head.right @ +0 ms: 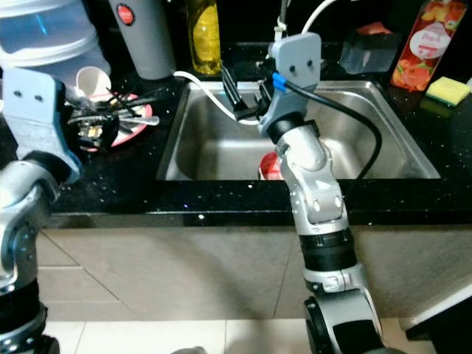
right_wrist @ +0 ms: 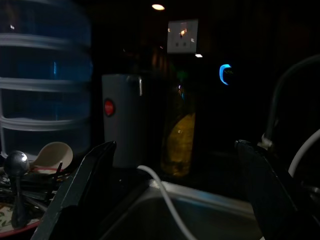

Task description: Kitchen organization

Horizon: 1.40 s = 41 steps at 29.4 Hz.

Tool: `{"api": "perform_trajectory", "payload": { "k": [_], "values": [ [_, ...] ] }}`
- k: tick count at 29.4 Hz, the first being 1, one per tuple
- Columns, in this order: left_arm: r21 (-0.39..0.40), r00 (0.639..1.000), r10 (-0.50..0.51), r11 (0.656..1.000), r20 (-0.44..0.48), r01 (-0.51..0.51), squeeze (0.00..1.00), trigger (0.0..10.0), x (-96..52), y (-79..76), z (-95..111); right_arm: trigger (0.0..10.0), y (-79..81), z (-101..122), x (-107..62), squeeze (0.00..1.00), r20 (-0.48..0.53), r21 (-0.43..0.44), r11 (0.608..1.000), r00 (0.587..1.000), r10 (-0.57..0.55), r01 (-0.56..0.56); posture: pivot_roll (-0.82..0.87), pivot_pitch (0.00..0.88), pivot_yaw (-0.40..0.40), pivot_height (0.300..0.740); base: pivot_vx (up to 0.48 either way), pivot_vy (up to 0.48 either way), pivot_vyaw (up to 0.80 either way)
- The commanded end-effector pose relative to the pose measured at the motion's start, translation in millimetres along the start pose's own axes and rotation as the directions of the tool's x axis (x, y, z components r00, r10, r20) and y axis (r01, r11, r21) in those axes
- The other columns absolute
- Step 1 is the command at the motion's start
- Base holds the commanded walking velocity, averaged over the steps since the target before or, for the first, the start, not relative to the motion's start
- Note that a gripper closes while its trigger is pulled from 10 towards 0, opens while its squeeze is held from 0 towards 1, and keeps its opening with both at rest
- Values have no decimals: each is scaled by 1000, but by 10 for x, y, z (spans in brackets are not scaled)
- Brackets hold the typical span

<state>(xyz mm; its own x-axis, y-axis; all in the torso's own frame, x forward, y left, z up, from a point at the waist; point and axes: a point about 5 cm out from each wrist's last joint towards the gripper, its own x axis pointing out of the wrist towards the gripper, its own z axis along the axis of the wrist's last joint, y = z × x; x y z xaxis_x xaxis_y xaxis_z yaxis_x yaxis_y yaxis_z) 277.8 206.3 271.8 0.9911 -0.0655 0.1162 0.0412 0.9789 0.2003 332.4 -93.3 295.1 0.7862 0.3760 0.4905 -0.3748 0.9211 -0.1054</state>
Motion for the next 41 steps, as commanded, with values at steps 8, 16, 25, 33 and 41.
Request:
{"api": "perform_trajectory", "payload": {
  "k": [8,16,25,33,41],
  "values": [
    [2,999,4,1000,-33,-4,0,10000,28,-14,-57,10000,44,8,8,0,7,9,1000,1000,14,-14,119,0,31,740,0,205,0],
    [-5,999,-24,1000,-44,24,0,10000,59,-88,-82,10000,40,7,10,0,6,8,1000,1000,12,-12,115,0,32,740,0,0,0],
    [4,998,-43,999,-55,44,0,10000,96,-162,-110,10000,31,2,-2,0,5,6,1000,1000,4,-4,112,0,37,740,0,0,0],
    [7,998,-21,1000,-63,21,0,10000,132,-141,-122,10000,33,3,-8,0,5,9,1000,1000,-2,2,115,0,42,740,0,-131,0],
    [-16,999,-6,1000,-43,5,0,10000,132,-124,-93,10000,35,-2,-3,0,4,12,1000,1000,0,0,119,0,39,740,0,-248,0]
  ]
}}
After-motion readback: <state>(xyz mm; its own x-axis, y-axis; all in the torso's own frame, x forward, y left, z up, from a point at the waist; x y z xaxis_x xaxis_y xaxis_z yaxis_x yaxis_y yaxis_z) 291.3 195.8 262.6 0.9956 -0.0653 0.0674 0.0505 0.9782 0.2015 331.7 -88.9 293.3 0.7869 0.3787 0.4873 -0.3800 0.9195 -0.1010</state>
